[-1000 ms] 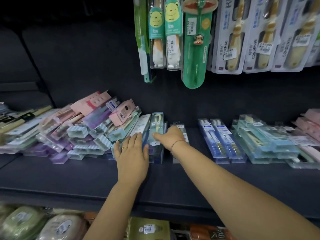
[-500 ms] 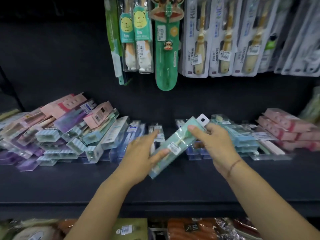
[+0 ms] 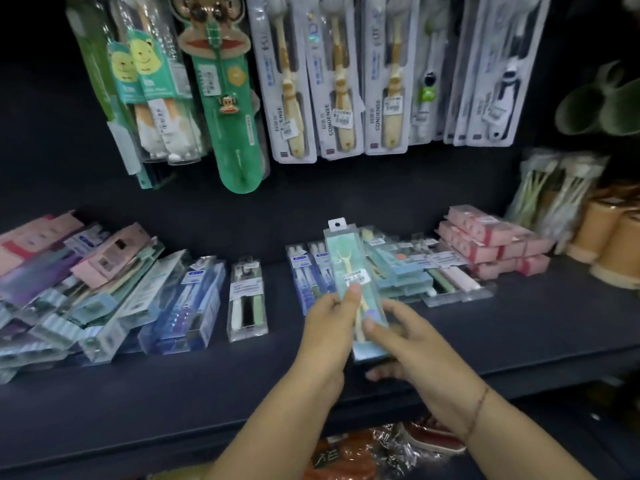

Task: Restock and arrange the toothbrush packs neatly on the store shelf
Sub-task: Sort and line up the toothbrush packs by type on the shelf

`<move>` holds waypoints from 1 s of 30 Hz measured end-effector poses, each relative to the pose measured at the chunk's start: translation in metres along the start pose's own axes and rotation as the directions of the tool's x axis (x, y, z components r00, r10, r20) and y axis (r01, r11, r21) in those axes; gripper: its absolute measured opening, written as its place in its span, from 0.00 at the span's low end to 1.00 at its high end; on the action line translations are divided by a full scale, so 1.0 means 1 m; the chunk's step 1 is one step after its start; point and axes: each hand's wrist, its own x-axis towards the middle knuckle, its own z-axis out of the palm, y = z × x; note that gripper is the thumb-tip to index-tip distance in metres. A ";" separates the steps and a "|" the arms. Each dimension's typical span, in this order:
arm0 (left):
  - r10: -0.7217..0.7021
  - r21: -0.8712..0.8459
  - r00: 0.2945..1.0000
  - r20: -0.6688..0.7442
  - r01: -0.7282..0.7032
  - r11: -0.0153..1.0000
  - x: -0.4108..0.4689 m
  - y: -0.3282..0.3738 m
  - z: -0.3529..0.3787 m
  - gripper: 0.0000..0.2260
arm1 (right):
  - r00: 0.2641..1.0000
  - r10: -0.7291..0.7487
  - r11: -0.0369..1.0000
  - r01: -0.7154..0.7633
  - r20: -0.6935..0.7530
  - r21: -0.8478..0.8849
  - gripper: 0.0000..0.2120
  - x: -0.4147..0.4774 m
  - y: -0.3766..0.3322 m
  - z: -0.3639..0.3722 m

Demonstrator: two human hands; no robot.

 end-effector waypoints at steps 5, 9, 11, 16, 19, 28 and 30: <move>0.178 0.305 0.983 -0.038 -0.159 0.939 0.033 0.012 0.034 0.19 | 0.923 -0.152 0.988 0.142 -0.354 -0.055 0.10 0.043 -0.015 -0.053; 0.157 0.515 0.987 0.010 -0.140 0.846 0.056 0.008 0.037 0.28 | 0.858 -0.103 0.985 0.017 -0.503 -0.174 0.08 0.095 -0.018 -0.096; 0.134 0.579 0.990 0.049 -0.138 0.803 0.062 0.005 0.040 0.29 | 0.874 -0.028 0.977 -0.079 -0.486 -0.198 0.08 0.116 -0.015 -0.101; 0.051 0.641 0.992 0.112 -0.111 0.759 0.071 0.000 0.044 0.34 | 0.920 -0.014 0.924 -0.138 -0.393 -0.356 0.14 0.131 -0.013 -0.086; 0.051 0.655 0.990 0.132 -0.126 0.745 0.073 -0.001 0.039 0.35 | 0.931 -0.013 0.922 -0.130 -0.365 -0.365 0.15 0.132 -0.012 -0.083; 0.537 0.802 0.836 -0.112 -0.243 0.546 0.035 0.018 -0.100 0.25 | 0.787 -0.546 0.739 0.291 -0.288 -0.608 0.16 0.090 -0.022 -0.004; 0.650 0.876 0.716 -0.256 -0.114 0.469 0.028 0.009 -0.155 0.23 | 0.851 -0.506 0.771 0.376 -0.138 -0.514 0.14 0.087 -0.017 0.041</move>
